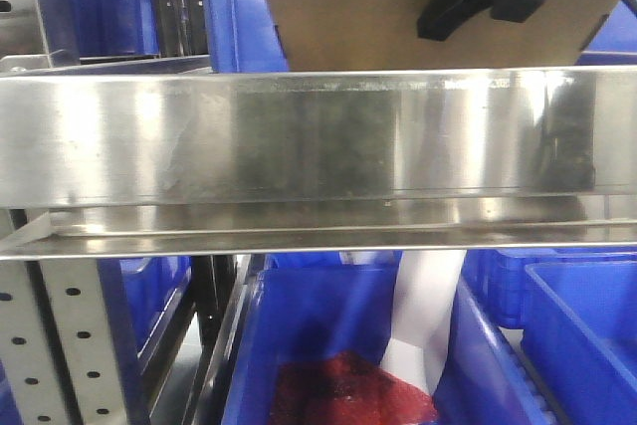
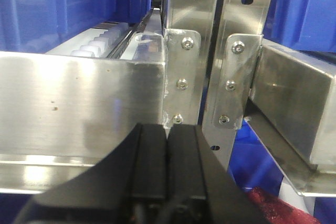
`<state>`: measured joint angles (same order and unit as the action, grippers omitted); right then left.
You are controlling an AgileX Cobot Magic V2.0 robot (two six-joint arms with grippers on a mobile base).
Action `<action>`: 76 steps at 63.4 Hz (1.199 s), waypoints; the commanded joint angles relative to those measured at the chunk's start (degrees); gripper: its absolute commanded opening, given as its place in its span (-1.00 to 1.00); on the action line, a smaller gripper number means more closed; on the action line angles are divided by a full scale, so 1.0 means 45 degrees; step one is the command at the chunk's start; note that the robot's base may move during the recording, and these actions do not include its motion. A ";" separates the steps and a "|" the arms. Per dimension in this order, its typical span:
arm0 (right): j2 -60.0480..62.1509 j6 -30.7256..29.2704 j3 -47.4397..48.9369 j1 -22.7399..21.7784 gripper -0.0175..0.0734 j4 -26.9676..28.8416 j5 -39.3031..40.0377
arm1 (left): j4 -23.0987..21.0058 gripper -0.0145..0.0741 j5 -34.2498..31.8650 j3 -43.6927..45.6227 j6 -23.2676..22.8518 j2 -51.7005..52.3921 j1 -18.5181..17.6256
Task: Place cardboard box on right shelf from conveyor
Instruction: 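Lower the box onto the upper shelf with the right gripper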
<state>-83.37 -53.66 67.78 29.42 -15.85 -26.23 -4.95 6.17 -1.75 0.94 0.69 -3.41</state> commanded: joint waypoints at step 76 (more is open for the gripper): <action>0.3940 0.6807 0.0507 0.0045 0.65 0.3522 -0.1365 | -0.0060 -0.94 -0.1017 0.0036 -0.0064 0.0154 -0.0025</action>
<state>-69.17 -33.25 67.81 29.44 -0.40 -36.01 -4.95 6.17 -1.75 0.94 0.69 -3.41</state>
